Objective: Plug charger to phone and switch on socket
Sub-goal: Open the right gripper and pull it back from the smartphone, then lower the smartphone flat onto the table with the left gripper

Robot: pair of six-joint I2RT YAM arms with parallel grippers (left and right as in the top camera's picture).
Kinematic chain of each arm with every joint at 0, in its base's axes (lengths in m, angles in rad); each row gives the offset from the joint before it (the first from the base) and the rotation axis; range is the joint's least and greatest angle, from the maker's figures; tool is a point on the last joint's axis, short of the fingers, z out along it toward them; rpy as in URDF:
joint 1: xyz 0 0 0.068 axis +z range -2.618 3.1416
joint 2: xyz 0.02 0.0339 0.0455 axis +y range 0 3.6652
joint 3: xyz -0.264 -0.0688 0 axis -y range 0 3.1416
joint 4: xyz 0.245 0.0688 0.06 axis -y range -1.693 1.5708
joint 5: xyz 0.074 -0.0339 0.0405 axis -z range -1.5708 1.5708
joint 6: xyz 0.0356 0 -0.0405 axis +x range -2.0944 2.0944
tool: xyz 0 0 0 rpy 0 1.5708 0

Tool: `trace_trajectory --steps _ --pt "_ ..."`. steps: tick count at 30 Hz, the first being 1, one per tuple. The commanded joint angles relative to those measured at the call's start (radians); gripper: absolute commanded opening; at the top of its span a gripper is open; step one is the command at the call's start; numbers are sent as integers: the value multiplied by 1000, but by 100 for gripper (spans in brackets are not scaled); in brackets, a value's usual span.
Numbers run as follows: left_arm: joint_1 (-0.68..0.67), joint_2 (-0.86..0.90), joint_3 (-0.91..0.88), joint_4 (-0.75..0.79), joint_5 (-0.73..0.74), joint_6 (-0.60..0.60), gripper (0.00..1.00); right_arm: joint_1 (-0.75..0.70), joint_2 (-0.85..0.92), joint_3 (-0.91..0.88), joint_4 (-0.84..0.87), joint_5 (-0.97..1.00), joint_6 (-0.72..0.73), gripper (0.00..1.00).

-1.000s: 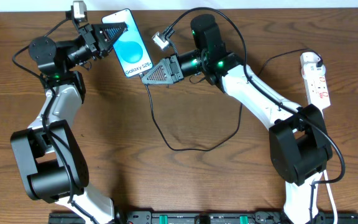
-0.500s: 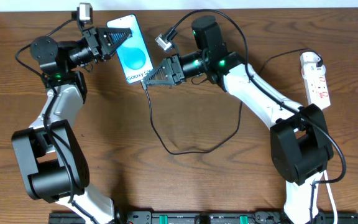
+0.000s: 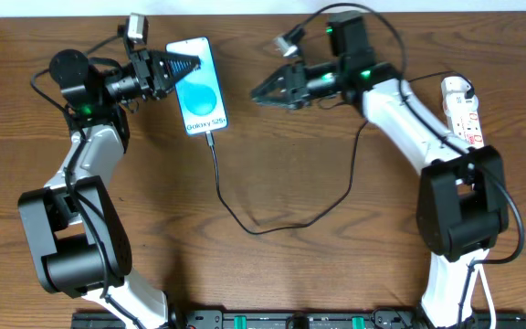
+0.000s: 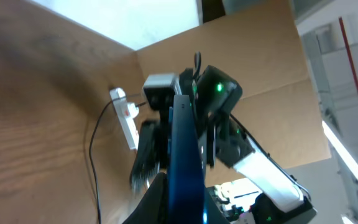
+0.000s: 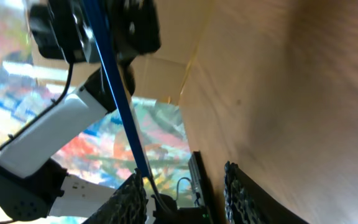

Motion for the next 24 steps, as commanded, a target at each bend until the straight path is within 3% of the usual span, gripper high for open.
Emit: trace_trajectory --steps 1,7,14,20,24 --pt "-14 -4 -34 -69 15 127 7 -37 -3 16 -84 41 -108 40" --pt "-69 29 -44 -160 -48 192 7 -44 -3 16 -334 319 -267 45" --pt "-113 47 -44 -240 -120 269 7 -46 -3 16 -457 493 -348 45" --pt "-122 51 -44 -609 -266 499 7 -68 -4 18 -482 549 -351 44" --pt "-137 51 -44 -734 -353 572 7 -80 -13 18 -529 611 -356 44"
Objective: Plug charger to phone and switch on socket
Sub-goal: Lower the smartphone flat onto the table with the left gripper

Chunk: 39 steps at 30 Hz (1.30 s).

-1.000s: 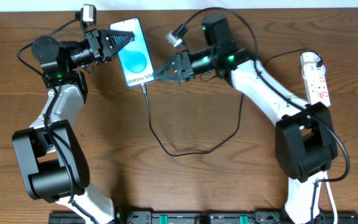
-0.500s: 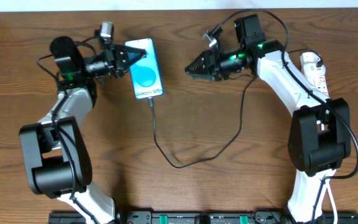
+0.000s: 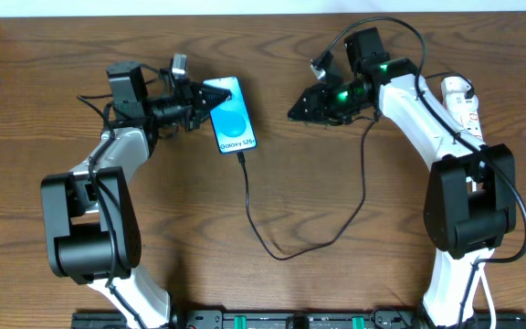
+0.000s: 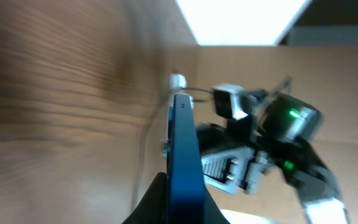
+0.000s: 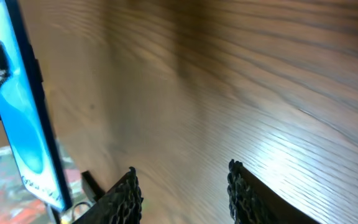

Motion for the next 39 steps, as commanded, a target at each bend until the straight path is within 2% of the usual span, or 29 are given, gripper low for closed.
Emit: trace_trajectory --steps 1,9,13,20,24,28,39 --pt "-21 0 9 -61 -105 136 7 -18 -17 16 -35 87 -40 44" --pt "-66 0 10 -243 -201 281 7 -18 -89 18 -82 236 -68 46" --pt "-74 0 11 -381 -292 374 7 -18 -122 18 -105 261 -72 47" --pt "-100 0 38 -490 -387 455 7 -17 -134 18 -157 262 -97 47" --pt "-130 0 68 -608 -509 574 7 -12 -134 18 -174 262 -135 48" --pt "-157 1 68 -640 -515 644 7 -8 -134 18 -178 263 -141 49" --pt "-169 58 66 -618 -514 644 7 16 -134 17 -185 290 -143 49"
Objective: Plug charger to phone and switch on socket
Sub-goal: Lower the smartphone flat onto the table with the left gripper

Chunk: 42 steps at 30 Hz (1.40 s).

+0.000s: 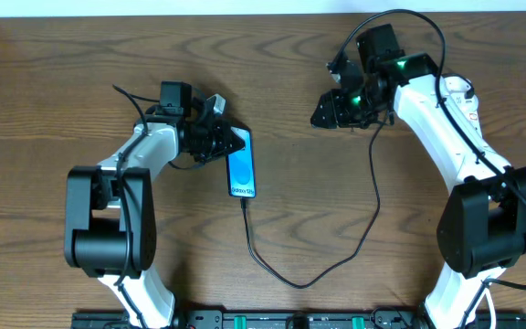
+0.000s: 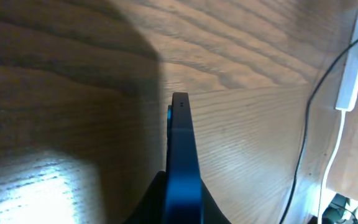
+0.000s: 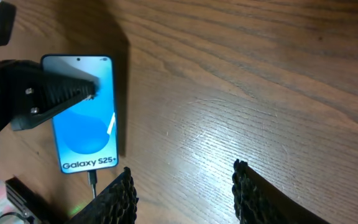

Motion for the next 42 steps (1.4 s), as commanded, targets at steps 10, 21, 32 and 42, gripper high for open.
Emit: trace_trajectory --steps 10,21,32,42 --pt "1 40 26 -10 6 9 7 20 -14 17 -4 21 -15 51" --pt "1 40 9 -51 -73 9 25 20 -14 17 -2 21 -15 53" --pt "1 40 9 -70 -187 9 41 20 -14 17 -8 21 -16 54" --pt "1 39 10 -126 -393 9 45 20 -14 17 -13 21 -16 55"
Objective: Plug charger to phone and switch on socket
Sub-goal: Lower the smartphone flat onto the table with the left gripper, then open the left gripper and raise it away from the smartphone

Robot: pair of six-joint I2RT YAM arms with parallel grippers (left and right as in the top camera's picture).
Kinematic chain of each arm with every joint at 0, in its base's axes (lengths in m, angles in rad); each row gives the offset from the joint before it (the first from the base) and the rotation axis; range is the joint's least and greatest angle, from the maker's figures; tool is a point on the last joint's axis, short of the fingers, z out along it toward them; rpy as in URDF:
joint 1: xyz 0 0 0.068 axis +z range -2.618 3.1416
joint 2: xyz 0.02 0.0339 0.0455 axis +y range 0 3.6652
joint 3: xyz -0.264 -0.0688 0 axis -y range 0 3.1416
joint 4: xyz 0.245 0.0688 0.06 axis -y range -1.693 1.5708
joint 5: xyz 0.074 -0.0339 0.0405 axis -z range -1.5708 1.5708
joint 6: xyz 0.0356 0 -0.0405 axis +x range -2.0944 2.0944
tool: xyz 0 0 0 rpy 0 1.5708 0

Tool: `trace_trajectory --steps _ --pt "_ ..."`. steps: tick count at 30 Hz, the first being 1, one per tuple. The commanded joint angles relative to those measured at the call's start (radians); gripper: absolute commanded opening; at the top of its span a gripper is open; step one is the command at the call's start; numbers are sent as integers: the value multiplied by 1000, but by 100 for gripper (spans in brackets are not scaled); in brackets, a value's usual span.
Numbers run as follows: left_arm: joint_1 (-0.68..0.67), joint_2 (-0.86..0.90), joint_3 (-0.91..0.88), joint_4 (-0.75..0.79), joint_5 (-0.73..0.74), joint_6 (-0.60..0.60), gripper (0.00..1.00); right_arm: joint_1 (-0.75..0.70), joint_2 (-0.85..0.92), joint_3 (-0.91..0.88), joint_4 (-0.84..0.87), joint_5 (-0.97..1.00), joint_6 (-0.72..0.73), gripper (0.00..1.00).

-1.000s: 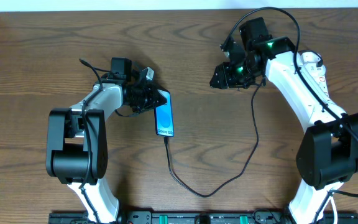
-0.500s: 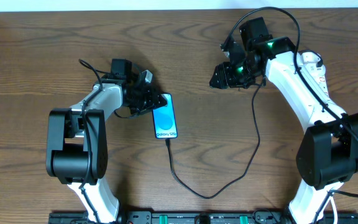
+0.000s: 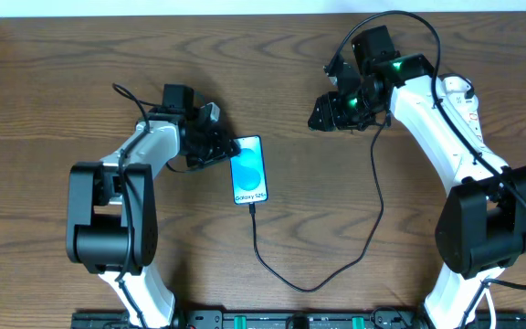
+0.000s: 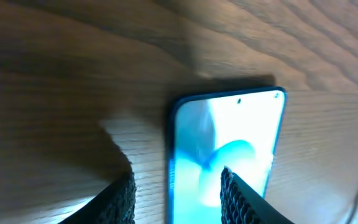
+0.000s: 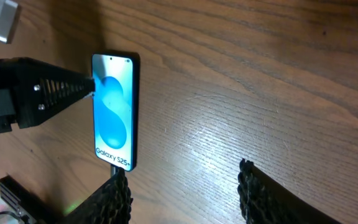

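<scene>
The phone [image 3: 249, 170] lies flat on the table with its blue screen up, also seen in the left wrist view [image 4: 229, 143] and the right wrist view [image 5: 114, 112]. A black charger cable [image 3: 376, 210] is plugged into its near end and loops toward the right side. My left gripper [image 3: 219, 149] is open at the phone's far left corner, and the phone's left edge shows below its fingers [image 4: 179, 200]. My right gripper [image 3: 320, 117] hangs open to the right of the phone, holding nothing [image 5: 185, 199]. The white socket strip [image 3: 464, 100] lies at the far right.
The right arm crosses above part of the socket strip. The cable's loop sags toward the table's front edge [image 3: 309, 288]. A dark rail runs along the front of the table [image 3: 290, 320].
The phone was gripped on edge in my left gripper. Now it lies flat with its screen up, a little to the right, and that gripper is open beside it. The right gripper has barely moved.
My left gripper held the plugged-in phone at the far left, with the open right gripper close to it. Then the phone was nearer the middle and the right gripper farther right. Later the phone stood on edge on the table, and now it lies flat, released.
</scene>
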Motion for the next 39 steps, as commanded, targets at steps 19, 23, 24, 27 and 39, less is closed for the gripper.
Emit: trace_trajectory --steps 19,23,24,27,39 --pt "171 -309 159 -339 -199 10 95 -25 -61 19 -12 1 -48 53" --pt "185 -363 159 -342 -198 10 95 -44 -103 19 -6 2 -48 53" --pt "185 -367 159 -342 -198 10 95 -48 -113 19 -6 2 -48 53" --pt "185 -366 159 -342 -198 10 96 -56 -137 19 -8 6 -48 53" --pt "185 -366 159 -343 -198 10 96 -115 -214 20 -18 19 -52 53"
